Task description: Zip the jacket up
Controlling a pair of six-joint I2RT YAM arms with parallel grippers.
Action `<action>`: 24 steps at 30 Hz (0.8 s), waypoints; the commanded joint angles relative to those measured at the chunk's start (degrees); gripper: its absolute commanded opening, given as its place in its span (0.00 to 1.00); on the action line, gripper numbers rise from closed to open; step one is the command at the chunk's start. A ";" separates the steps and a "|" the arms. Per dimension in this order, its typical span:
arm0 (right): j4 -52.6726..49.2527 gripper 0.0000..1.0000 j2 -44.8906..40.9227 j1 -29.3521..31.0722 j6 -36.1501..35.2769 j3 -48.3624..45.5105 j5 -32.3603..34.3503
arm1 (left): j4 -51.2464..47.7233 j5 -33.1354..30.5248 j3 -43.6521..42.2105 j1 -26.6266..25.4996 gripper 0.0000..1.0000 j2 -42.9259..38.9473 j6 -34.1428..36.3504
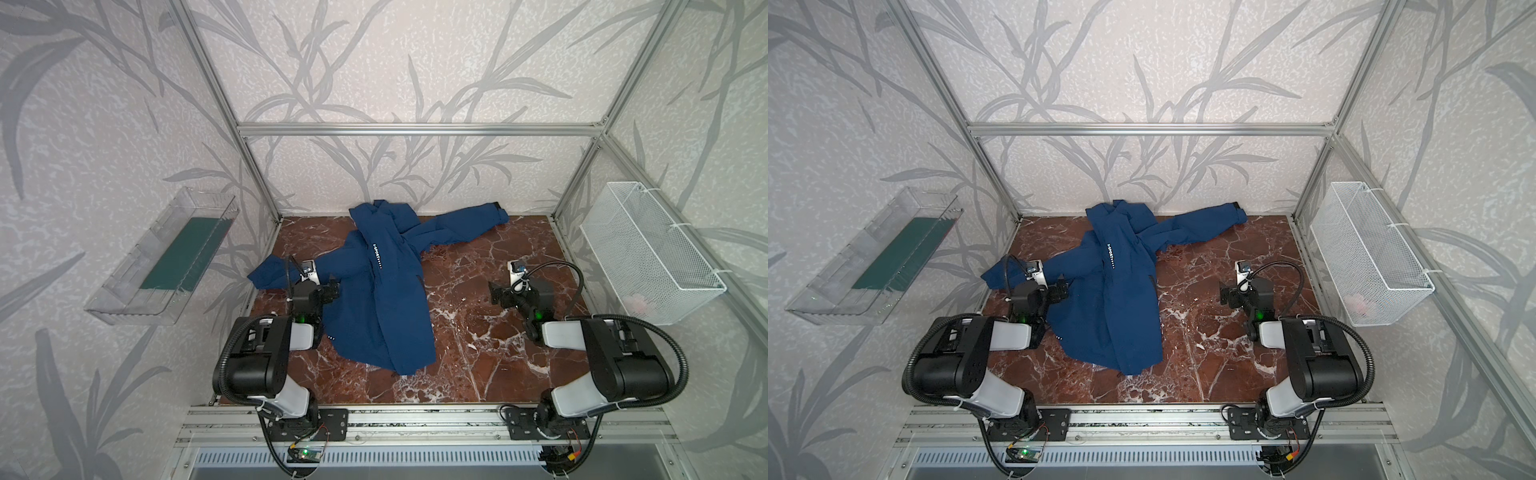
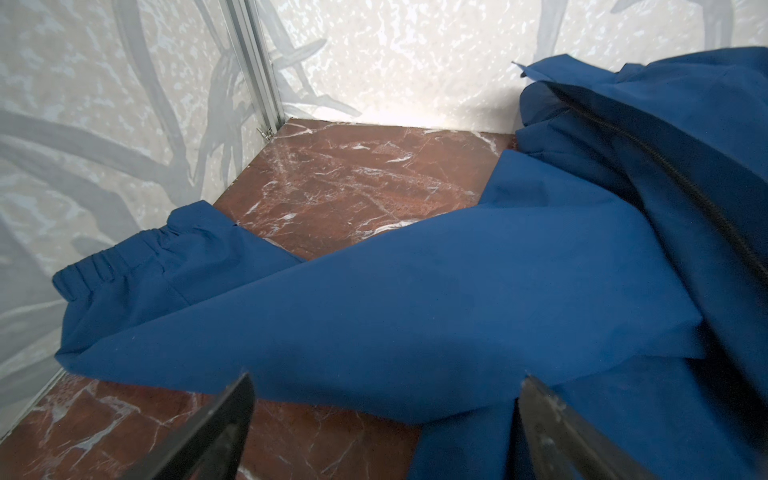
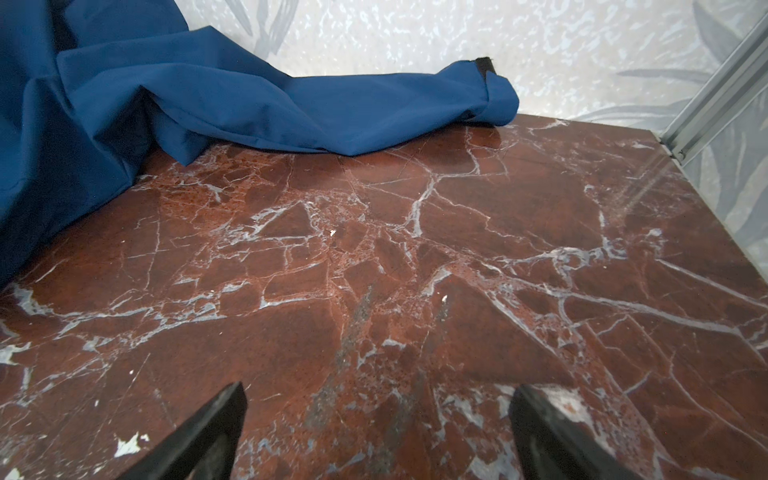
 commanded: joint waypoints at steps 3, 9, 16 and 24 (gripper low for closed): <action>-32.09 0.99 -16.90 9.33 0.86 9.04 14.02 | -26.65 -8.71 9.15 -5.33 0.99 -15.28 0.80; -73.89 0.99 -19.64 27.85 13.28 26.56 27.86 | -61.99 -4.80 21.88 -7.73 0.97 -26.75 -11.94; -97.16 0.99 -9.94 52.38 25.15 38.84 34.09 | -70.06 5.50 18.51 -8.09 0.90 -32.64 -27.76; -102.66 0.97 3.82 72.66 38.43 49.62 23.69 | -62.82 21.94 10.48 -8.58 0.89 -32.11 -37.09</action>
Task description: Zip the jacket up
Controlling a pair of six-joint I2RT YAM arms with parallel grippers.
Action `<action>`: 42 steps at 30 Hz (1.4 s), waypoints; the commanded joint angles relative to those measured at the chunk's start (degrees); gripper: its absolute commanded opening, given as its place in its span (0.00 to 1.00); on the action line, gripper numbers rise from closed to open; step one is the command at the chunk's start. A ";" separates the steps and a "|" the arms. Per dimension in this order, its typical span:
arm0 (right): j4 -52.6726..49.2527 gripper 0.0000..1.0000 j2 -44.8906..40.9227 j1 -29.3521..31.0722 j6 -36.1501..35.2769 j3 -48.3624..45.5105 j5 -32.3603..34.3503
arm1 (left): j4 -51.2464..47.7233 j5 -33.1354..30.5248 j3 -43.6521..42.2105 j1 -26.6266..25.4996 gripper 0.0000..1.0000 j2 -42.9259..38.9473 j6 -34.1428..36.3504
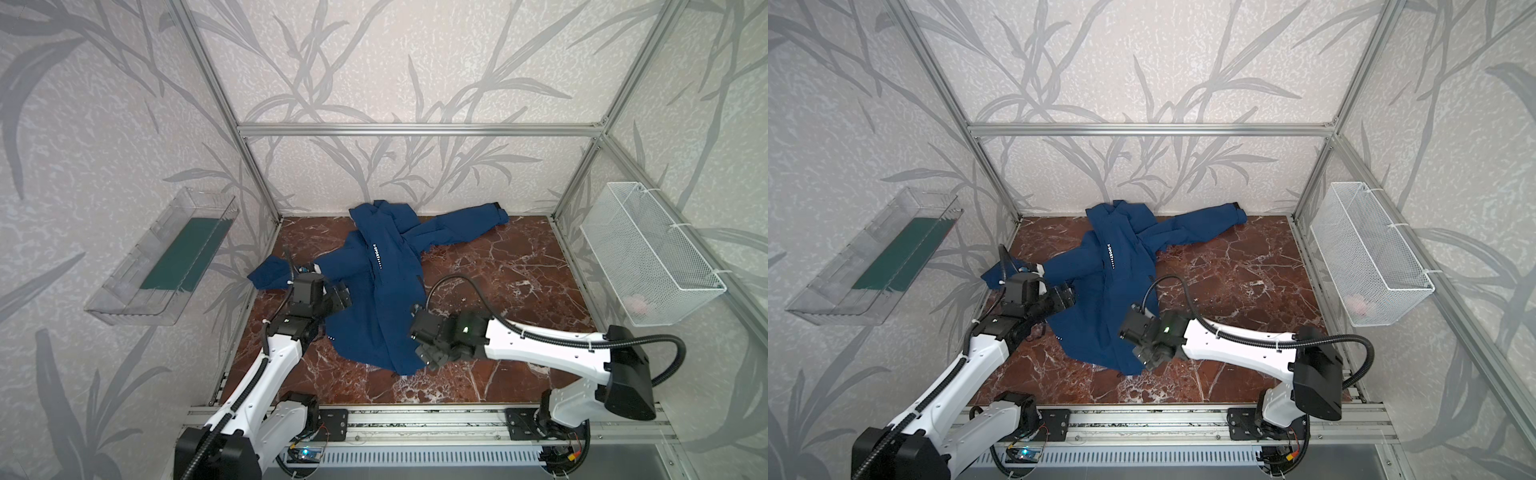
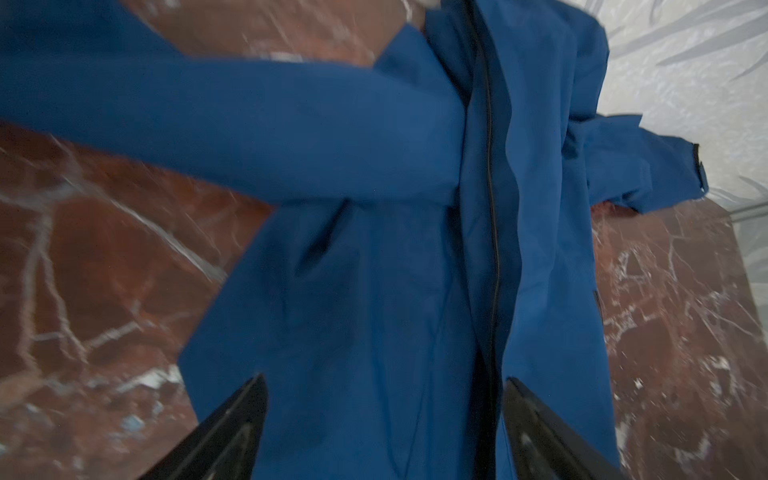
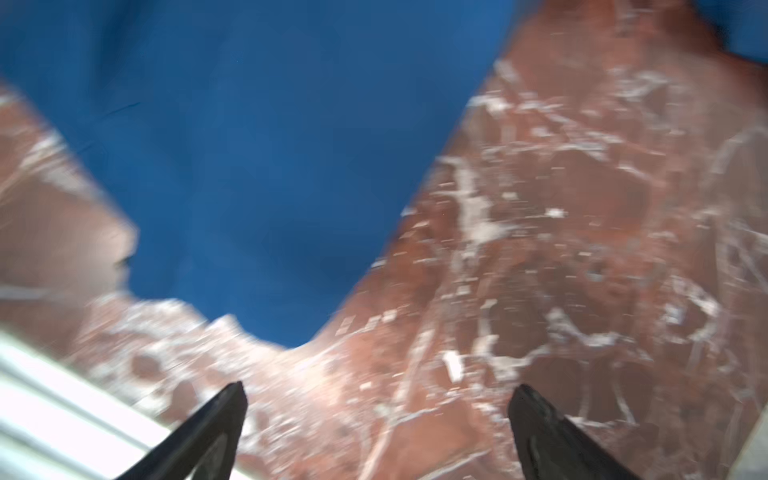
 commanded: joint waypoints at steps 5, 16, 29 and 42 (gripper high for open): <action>-1.97 0.80 8.03 6.81 8.88 6.01 -6.21 | 3.05 9.64 -3.81 -0.25 0.89 0.23 -8.42; -1.92 0.51 20.41 7.27 7.16 15.01 -3.42 | 5.81 16.18 -5.01 1.97 0.92 5.07 -10.08; 2.21 0.43 26.27 6.92 4.81 17.90 -2.41 | 10.98 21.16 -10.39 6.05 0.92 4.19 -14.97; 4.54 0.44 26.74 4.19 5.48 16.47 -6.99 | 17.82 22.50 -15.24 6.16 0.91 6.84 -19.29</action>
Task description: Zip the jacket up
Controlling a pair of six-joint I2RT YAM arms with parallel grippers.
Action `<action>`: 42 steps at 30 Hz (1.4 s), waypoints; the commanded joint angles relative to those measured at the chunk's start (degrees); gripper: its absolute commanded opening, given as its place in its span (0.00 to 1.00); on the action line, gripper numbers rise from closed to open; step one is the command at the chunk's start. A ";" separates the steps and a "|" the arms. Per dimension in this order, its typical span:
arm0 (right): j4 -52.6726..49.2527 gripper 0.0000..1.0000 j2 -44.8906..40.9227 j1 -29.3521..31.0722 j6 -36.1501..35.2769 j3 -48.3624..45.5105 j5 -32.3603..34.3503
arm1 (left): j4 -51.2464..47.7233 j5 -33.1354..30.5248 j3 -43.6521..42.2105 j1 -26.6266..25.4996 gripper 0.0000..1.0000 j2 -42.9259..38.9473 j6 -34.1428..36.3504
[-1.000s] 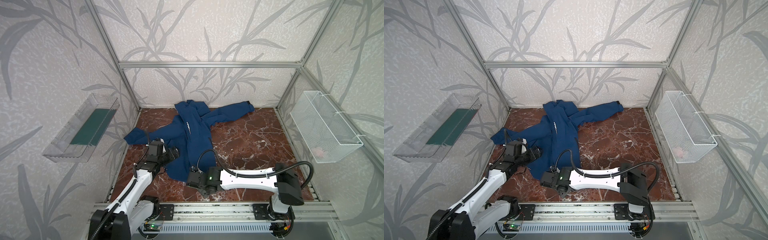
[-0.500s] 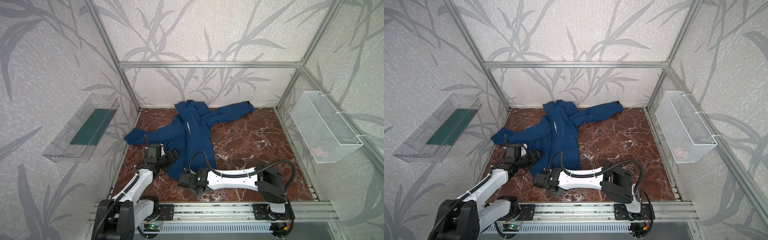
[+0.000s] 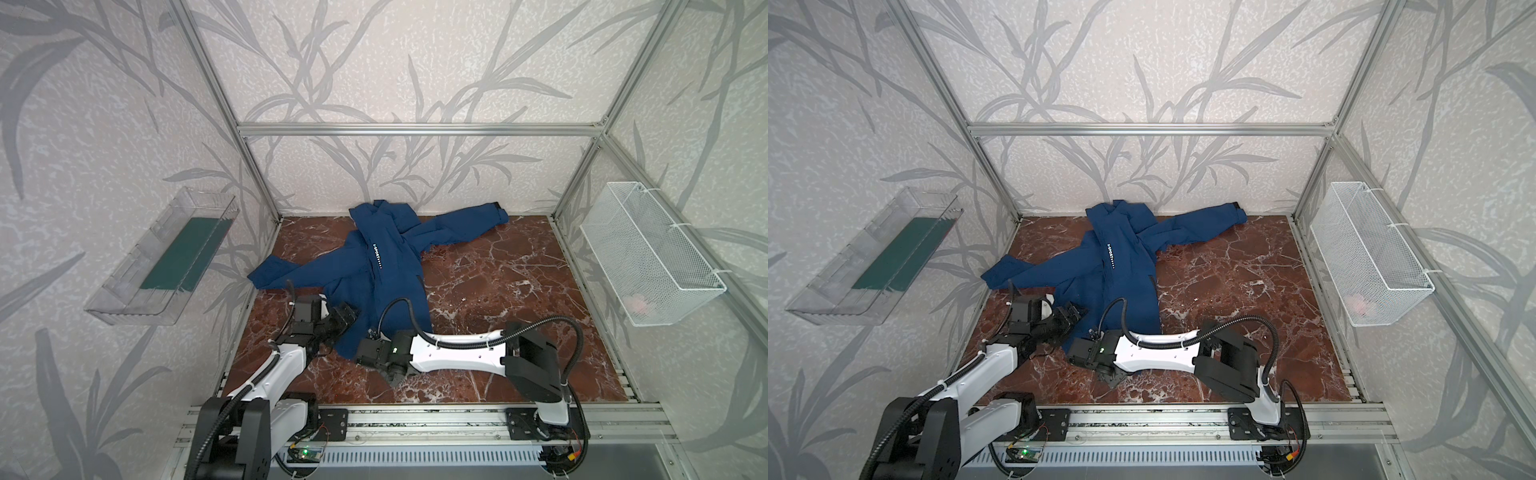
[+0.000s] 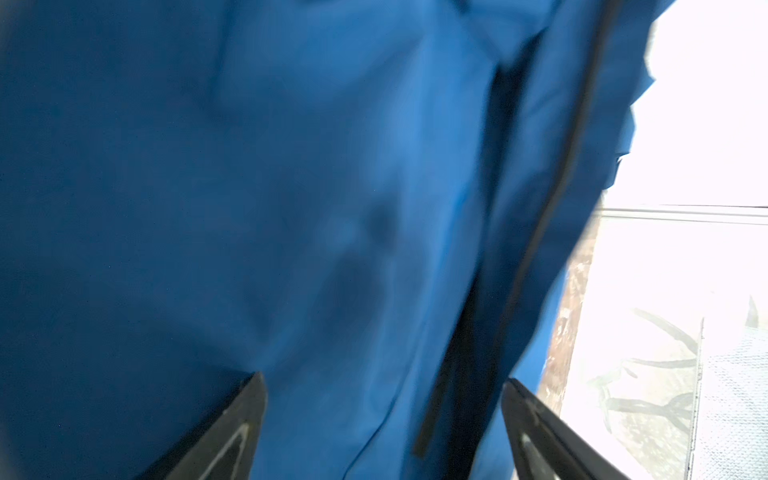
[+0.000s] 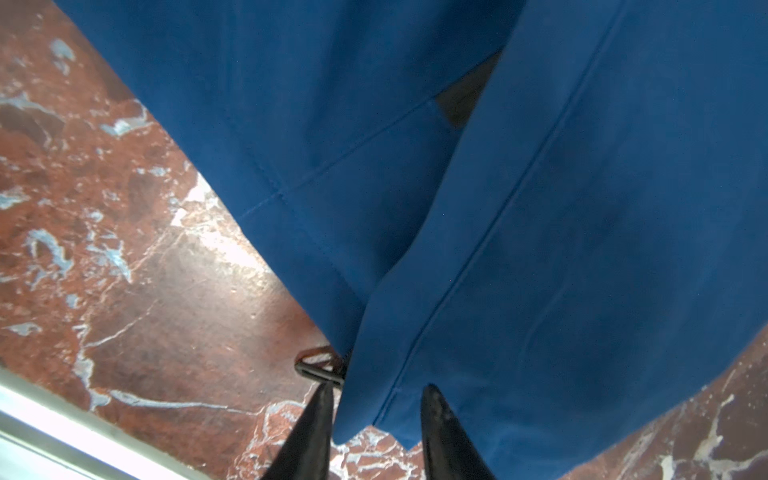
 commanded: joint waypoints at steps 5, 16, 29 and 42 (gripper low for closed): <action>-0.20 0.47 1.21 -0.01 -0.07 0.85 -0.72 | -0.08 0.02 1.38 0.15 0.91 -0.25 0.20; -2.41 0.27 1.37 -1.01 1.96 0.84 1.46 | -7.38 0.66 5.85 -0.80 0.91 -7.62 2.26; -0.40 0.06 -0.97 -2.09 0.04 -2.11 -0.14 | -9.27 1.62 7.37 -5.51 0.91 -12.32 -0.88; 29.54 0.00 -19.89 -8.58 2.49 -24.15 -19.59 | -0.72 10.06 0.81 -10.49 0.77 -14.07 -8.78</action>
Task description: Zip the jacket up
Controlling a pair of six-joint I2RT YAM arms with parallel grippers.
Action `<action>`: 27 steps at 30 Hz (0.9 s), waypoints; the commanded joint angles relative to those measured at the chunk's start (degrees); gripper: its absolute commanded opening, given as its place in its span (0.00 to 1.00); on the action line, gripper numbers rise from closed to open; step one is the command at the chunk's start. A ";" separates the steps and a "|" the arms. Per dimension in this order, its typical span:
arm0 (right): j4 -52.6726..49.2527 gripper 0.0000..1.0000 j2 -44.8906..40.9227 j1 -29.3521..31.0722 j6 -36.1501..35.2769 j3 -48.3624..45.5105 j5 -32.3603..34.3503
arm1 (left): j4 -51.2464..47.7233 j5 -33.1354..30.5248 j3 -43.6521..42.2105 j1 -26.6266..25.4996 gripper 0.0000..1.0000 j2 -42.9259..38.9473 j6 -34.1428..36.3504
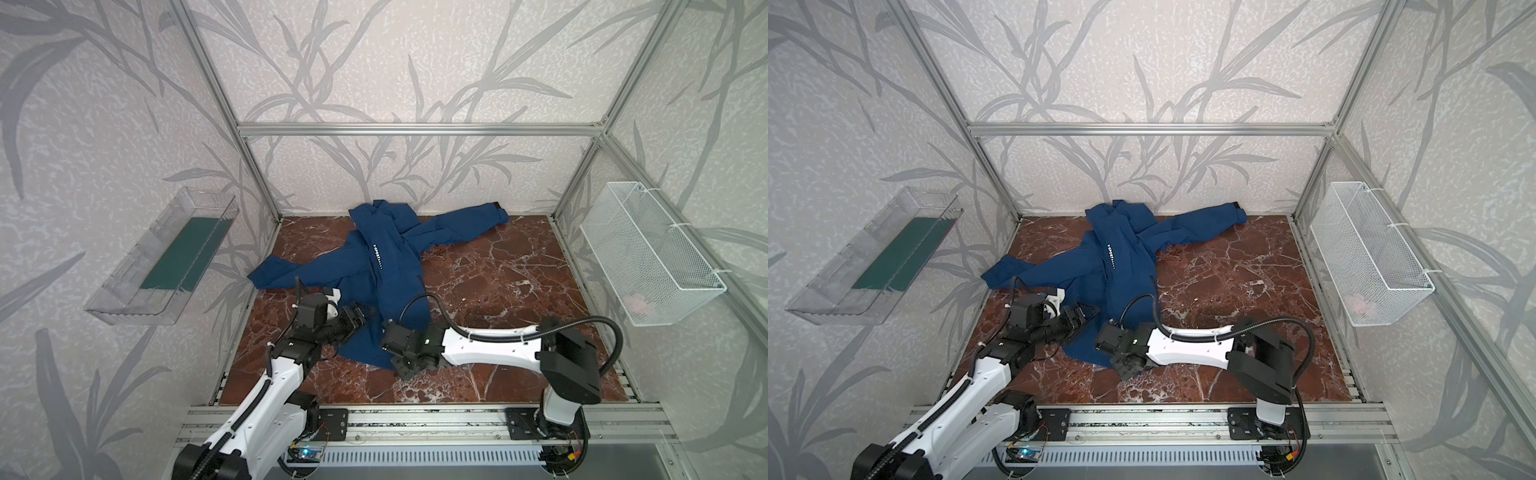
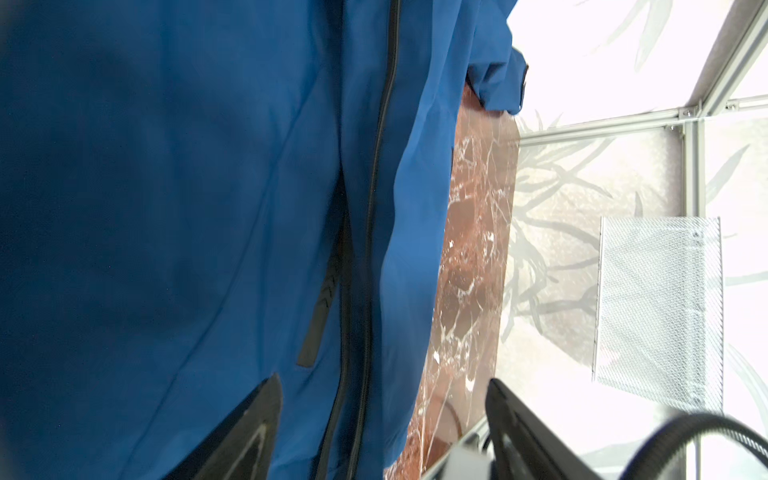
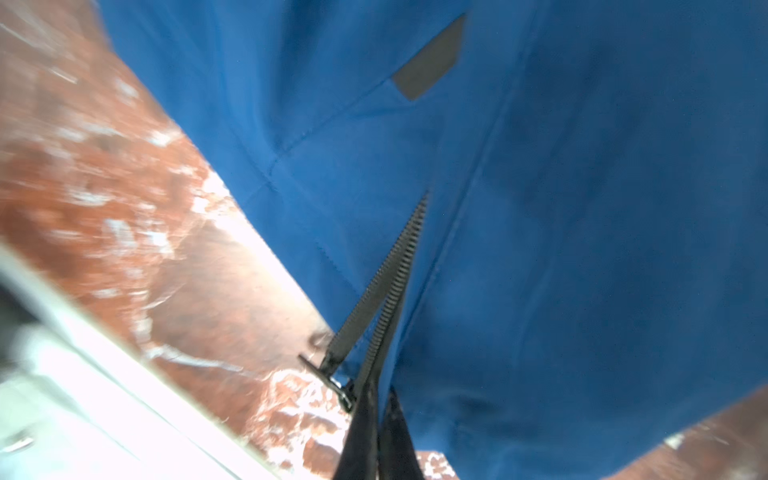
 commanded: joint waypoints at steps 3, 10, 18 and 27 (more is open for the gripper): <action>18.33 0.00 -7.72 -3.53 2.65 -8.95 -12.39 | 5.35 5.07 -0.99 -3.37 0.72 1.08 -3.77; 32.45 0.00 -11.59 -8.54 9.42 -18.22 -19.60 | 7.61 1.57 -0.87 -14.51 0.70 4.35 -5.09; 40.16 0.00 -15.11 -10.19 12.77 -23.24 -21.80 | 16.90 1.24 -4.34 -18.42 0.60 7.68 -9.75; 43.20 0.00 -17.61 -13.93 13.56 -25.42 -26.43 | 22.72 0.42 -8.15 -19.17 0.52 6.56 -13.78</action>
